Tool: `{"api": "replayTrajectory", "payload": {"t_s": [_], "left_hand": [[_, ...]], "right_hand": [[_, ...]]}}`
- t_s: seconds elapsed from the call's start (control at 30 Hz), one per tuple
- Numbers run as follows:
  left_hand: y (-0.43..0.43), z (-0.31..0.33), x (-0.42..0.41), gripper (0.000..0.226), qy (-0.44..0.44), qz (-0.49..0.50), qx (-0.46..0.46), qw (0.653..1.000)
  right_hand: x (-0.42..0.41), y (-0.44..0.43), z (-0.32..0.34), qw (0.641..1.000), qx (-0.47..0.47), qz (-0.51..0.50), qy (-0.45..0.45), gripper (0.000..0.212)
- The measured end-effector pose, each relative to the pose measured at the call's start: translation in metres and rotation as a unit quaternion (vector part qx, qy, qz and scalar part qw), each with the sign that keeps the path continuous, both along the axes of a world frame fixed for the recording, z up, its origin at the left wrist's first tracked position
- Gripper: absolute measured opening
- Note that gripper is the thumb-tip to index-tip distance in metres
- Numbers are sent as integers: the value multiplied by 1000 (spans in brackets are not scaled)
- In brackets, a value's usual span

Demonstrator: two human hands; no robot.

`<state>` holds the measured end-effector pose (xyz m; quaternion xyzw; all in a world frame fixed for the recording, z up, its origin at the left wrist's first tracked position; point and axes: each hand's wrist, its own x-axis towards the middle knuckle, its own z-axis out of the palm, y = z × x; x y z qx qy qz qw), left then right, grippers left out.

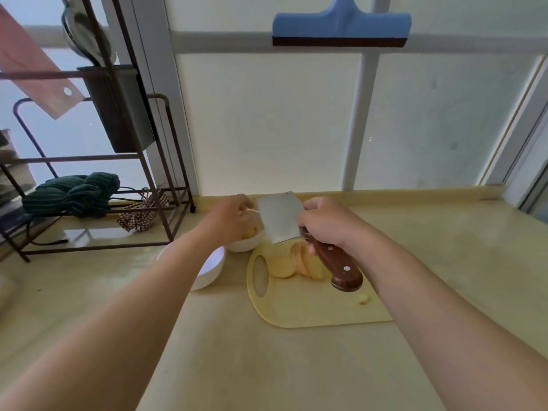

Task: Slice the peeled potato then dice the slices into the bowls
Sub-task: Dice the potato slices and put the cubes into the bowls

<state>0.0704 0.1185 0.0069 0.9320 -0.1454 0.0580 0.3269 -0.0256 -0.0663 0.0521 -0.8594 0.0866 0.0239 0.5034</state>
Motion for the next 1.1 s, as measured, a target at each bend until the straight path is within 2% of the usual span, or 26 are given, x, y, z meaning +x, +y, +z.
{"api": "replayTrajectory", "payload": {"t_s": [0.13, 0.33, 0.43, 0.63, 0.7, 0.77, 0.8, 0.83, 0.9, 0.93, 0.97, 1.03, 1.1], "left_hand": [[6, -5, 6, 27, -4, 29, 60, 998], [3, 10, -1, 26, -46, 44, 20, 998], [-17, 18, -20, 27, -60, 13, 0, 998], [-91, 19, -84, 23, -97, -109, -37, 989], [-117, 6, -97, 25, -78, -131, -46, 987], [-141, -8, -103, 25, -1, -102, -128, 987], [-152, -13, -105, 23, 81, -70, -237, 966], [-163, -14, -107, 21, 186, -28, -374, 908], [-177, -15, -111, 33, 368, 11, -593, 716], [-181, -17, -111, 43, 413, -1, -647, 641], [-183, -18, -112, 49, 437, -20, -676, 593], [-183, -20, -113, 56, 449, -53, -709, 541], [-182, -19, -112, 59, 451, -65, -720, 524]], "right_hand": [[-5, -15, 5, 1000, -22, -9, -5, 13], [-28, -50, 9, 999, 6, -28, -35, 29], [-45, -80, 6, 997, 28, -55, -41, 35], [-72, -147, -9, 983, 108, -145, -42, 32], [-79, -159, -21, 973, 172, -151, -28, 32], [-84, -164, -35, 965, 224, -139, -10, 33], [-85, -164, -42, 961, 245, -131, -4, 34], [-85, -162, -48, 957, 262, -121, 0, 34], [-84, -156, -58, 956, 276, -101, 1, 36], [-83, -153, -61, 957, 274, -95, -1, 36], [-83, -149, -62, 960, 263, -92, -2, 35], [-83, -144, -62, 971, 224, -89, -6, 34], [-84, -143, -61, 978, 187, -91, -15, 38]]}}
